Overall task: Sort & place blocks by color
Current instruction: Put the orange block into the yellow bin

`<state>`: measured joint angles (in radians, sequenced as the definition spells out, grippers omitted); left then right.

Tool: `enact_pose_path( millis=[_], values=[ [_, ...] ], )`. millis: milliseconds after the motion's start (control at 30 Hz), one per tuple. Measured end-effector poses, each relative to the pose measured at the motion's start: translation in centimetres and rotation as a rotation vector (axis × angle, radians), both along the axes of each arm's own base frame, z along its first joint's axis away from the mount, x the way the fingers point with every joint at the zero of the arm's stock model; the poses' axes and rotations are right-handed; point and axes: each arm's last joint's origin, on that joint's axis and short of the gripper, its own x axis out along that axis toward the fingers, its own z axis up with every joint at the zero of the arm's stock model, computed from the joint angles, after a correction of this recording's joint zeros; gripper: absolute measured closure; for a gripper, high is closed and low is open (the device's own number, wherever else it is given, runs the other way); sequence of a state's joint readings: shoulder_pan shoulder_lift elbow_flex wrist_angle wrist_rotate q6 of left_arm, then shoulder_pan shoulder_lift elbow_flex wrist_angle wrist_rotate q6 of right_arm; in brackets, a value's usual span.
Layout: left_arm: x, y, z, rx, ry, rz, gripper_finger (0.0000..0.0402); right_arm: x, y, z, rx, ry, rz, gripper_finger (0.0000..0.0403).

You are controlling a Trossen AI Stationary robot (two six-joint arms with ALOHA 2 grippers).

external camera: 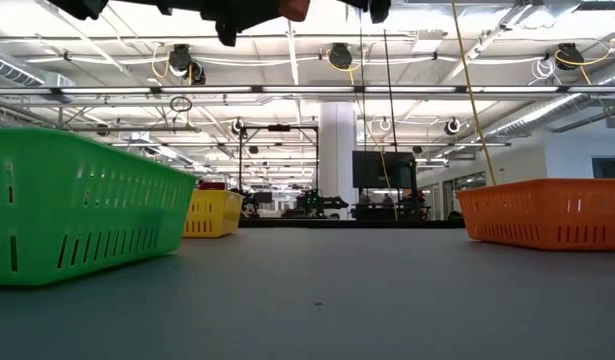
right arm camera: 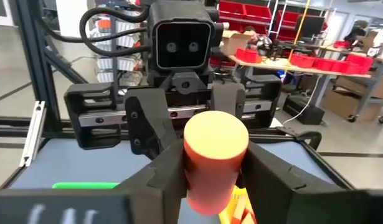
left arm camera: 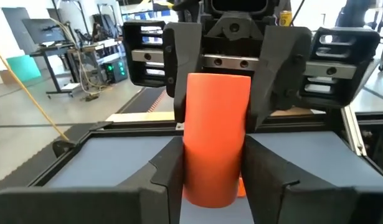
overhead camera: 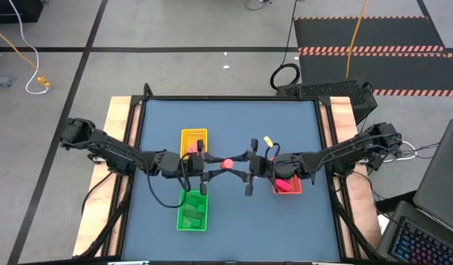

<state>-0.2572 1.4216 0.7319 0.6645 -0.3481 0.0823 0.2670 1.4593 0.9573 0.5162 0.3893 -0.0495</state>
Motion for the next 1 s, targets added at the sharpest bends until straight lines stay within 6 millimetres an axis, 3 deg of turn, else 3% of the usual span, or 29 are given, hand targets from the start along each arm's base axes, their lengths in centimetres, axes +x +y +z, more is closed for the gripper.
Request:
enact_pose_path(
  millis=[200,400,733,1000],
  values=[
    [0.2,0.8,-0.1,-0.056,0.009,0.031,0.0279,0.0,0.0,0.0,0.007,-0.004,-0.012,0.0182],
    [0.0,2.2,-0.7,-0.086,0.092,0.133,0.0279,0.0,-0.2,-0.4,-0.014,0.036,-0.029,0.0132],
    [-3.5,6.6,-0.4,-0.221,0.265,0.52,0.0279,-0.8,-0.3,-3.1,0.016,0.311,-0.1,0.0117],
    [-6.3,8.0,-3.0,-0.372,0.509,0.754,0.0279,-1.9,0.6,-4.8,0.1,0.42,-0.108,0.0117]
  ],
)
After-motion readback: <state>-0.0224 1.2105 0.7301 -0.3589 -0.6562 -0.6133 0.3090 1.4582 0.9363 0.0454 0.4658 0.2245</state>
